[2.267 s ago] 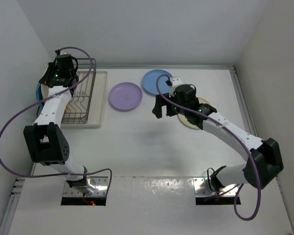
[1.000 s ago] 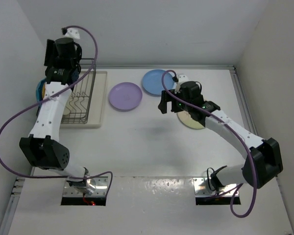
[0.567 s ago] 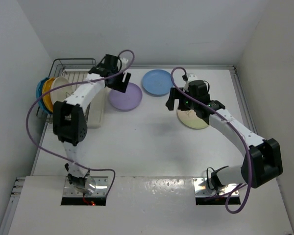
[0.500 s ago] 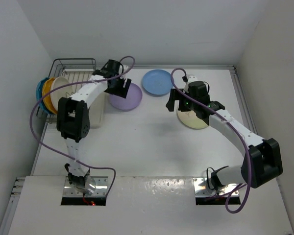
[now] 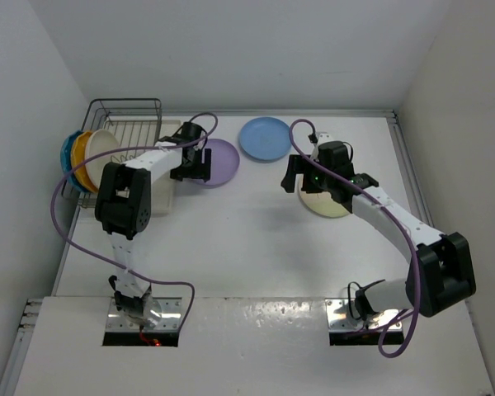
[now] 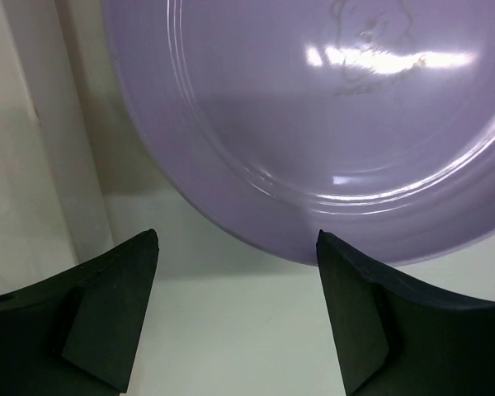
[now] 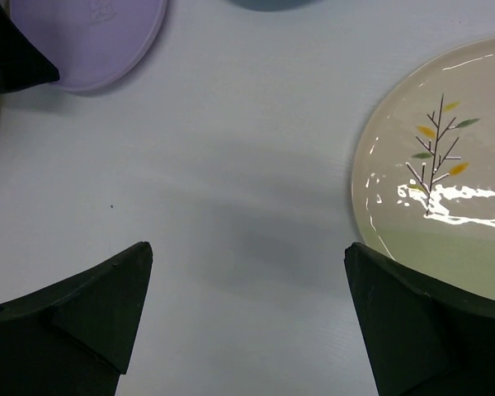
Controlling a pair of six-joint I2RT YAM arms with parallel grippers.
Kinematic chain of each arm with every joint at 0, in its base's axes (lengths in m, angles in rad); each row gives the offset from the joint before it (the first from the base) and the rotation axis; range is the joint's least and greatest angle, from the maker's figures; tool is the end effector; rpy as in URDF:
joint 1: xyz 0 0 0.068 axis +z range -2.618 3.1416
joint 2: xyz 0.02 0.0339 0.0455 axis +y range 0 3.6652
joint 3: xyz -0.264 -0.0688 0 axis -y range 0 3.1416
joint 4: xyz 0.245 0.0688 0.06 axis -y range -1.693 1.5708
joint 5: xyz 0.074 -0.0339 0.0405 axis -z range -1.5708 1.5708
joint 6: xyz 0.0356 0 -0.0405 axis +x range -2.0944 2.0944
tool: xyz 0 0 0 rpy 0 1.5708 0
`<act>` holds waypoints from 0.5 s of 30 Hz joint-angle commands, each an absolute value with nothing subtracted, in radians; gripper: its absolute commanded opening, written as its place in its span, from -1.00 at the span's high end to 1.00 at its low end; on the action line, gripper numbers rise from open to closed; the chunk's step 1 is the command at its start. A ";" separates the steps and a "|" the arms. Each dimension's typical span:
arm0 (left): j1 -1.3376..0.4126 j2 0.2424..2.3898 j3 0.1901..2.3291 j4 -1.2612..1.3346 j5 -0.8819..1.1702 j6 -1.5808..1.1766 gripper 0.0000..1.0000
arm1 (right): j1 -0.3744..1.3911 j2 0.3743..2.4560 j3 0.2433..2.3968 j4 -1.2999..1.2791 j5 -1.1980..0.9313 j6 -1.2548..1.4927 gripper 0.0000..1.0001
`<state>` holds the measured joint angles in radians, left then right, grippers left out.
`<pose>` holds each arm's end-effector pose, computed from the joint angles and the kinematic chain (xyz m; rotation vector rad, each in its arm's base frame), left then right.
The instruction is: Load the plates into the dish rack
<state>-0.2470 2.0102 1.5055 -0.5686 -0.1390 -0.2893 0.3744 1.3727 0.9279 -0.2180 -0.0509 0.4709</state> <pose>0.4161 -0.0998 0.1905 -0.1020 2.6246 -0.0005 0.2798 0.1119 0.2537 0.0818 2.2816 0.5100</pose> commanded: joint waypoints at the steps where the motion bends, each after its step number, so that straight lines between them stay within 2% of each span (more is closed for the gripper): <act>1: -0.230 1.983 1.473 -0.500 -0.163 -0.376 -0.65 | 0.373 1.347 0.920 -0.187 -0.064 0.472 -1.00; 10: -0.221 2.097 1.542 -0.465 -0.121 -0.376 -0.63 | 0.373 1.341 0.930 -0.213 -0.064 0.462 -1.00; 12: -0.221 2.120 1.542 -0.465 -0.121 -0.376 -0.41 | 0.371 1.333 0.925 -0.210 -0.060 0.459 -1.00; 13: -0.221 2.120 1.542 -0.465 -0.112 -0.376 -0.22 | 0.371 1.336 0.925 -0.212 -0.057 0.457 -1.00; 14: -0.221 2.131 1.542 -0.465 -0.112 -0.376 0.00 | 0.370 1.335 0.927 -0.215 -0.057 0.456 -1.00; 15: -0.212 2.131 1.542 -0.465 -0.103 -0.386 0.43 | 0.371 1.335 0.925 -0.215 -0.055 0.454 -1.00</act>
